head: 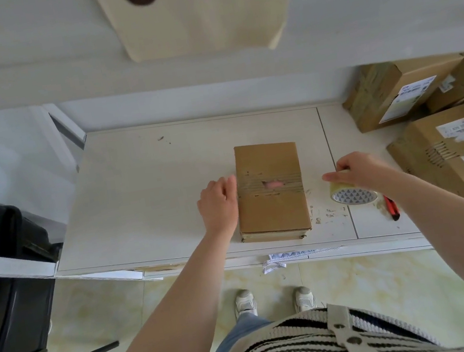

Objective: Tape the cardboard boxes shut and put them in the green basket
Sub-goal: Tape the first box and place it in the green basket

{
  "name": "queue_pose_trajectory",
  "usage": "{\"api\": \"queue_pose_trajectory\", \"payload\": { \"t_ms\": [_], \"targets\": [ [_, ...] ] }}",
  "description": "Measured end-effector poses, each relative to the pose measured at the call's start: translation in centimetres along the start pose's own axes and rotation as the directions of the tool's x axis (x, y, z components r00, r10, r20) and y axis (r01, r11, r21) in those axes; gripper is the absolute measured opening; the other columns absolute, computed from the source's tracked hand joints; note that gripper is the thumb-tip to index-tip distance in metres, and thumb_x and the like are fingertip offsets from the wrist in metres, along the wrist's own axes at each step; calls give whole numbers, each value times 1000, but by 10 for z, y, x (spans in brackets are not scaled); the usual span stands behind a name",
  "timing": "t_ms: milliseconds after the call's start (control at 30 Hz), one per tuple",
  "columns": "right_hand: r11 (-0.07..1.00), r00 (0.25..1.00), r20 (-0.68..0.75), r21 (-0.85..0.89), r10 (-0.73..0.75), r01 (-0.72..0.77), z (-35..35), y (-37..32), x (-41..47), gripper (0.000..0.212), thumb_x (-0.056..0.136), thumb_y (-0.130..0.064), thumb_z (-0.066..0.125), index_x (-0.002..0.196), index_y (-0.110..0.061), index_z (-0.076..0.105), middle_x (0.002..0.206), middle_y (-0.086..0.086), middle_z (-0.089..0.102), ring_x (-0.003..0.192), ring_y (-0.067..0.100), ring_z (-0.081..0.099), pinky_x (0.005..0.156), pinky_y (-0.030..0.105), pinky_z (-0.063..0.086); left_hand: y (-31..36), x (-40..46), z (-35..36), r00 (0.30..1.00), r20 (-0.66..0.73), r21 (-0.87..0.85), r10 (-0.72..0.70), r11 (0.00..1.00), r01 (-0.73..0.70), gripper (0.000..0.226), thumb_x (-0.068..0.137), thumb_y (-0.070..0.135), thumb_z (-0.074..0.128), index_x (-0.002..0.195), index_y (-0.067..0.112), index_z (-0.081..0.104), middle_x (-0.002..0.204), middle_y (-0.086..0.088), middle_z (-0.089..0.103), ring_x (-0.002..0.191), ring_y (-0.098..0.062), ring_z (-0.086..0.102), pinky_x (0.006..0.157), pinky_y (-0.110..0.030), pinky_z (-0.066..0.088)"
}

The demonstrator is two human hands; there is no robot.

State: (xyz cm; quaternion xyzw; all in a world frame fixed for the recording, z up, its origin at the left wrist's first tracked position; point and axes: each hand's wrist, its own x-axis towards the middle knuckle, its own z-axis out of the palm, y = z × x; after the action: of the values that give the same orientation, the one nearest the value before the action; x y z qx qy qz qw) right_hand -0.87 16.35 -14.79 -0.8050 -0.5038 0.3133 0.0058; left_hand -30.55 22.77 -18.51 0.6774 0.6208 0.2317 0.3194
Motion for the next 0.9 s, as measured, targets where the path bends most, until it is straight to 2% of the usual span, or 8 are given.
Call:
{"api": "queue_pose_trajectory", "payload": {
  "t_ms": [67,167,333,433,667,767,833,900],
  "targets": [
    [1000,1000,3,0,1,-1,1,1,0,46,83,-58,62,66,-16,57,62,0,55,55,13,51,52,22,36,3,5,3,992,118,155,32,987,-50,42,104,41,32,72,19,49,75,0,55,83,-29,54,81,-38,36],
    [1000,1000,9,0,7,-7,3,3,0,46,84,-59,61,68,-16,58,62,1,56,55,13,51,52,22,37,-1,14,4,963,267,318,26,941,-114,50,106,43,20,99,20,63,84,-2,64,94,-27,57,93,-40,30],
    [1000,1000,8,-27,16,-16,6,4,0,49,84,-62,59,68,-16,57,62,0,55,54,13,50,50,22,36,-4,18,0,940,335,381,63,904,-196,58,105,45,11,89,19,61,73,-1,61,81,-24,60,93,-39,27],
    [999,1000,0,-34,15,-15,7,4,-1,50,83,-63,58,65,-16,54,59,-1,52,52,13,47,51,22,34,-3,15,0,940,326,369,100,902,-224,60,106,42,14,80,14,59,62,2,52,73,-24,58,92,-38,29],
    [998,997,59,-37,-53,55,13,-10,-7,48,83,-65,57,75,-17,62,71,0,61,62,12,58,48,18,36,-30,-4,-20,941,323,328,98,921,-209,54,106,41,18,64,19,43,59,1,50,69,-26,56,89,-37,27],
    [996,994,65,-22,-90,91,23,-18,-5,48,84,-63,59,77,-15,64,72,0,61,64,13,57,52,21,39,-23,-5,-40,946,322,459,26,870,-180,55,105,47,18,71,17,50,66,-1,58,76,-27,61,93,-39,29],
    [995,994,62,-43,-87,90,24,-19,-5,48,84,-62,59,79,-14,65,73,1,61,65,13,58,54,23,43,-8,-3,-49,984,163,611,75,775,-160,55,104,49,17,84,14,56,79,-5,62,85,-29,61,89,-41,32],
    [996,995,69,-47,-74,78,24,-16,-7,48,85,-61,58,79,-14,65,74,1,62,66,14,59,56,23,45,17,-2,-48,980,19,601,196,781,-168,57,101,47,16,109,9,58,111,-12,62,108,-33,56,96,-44,33]
  ]
}}
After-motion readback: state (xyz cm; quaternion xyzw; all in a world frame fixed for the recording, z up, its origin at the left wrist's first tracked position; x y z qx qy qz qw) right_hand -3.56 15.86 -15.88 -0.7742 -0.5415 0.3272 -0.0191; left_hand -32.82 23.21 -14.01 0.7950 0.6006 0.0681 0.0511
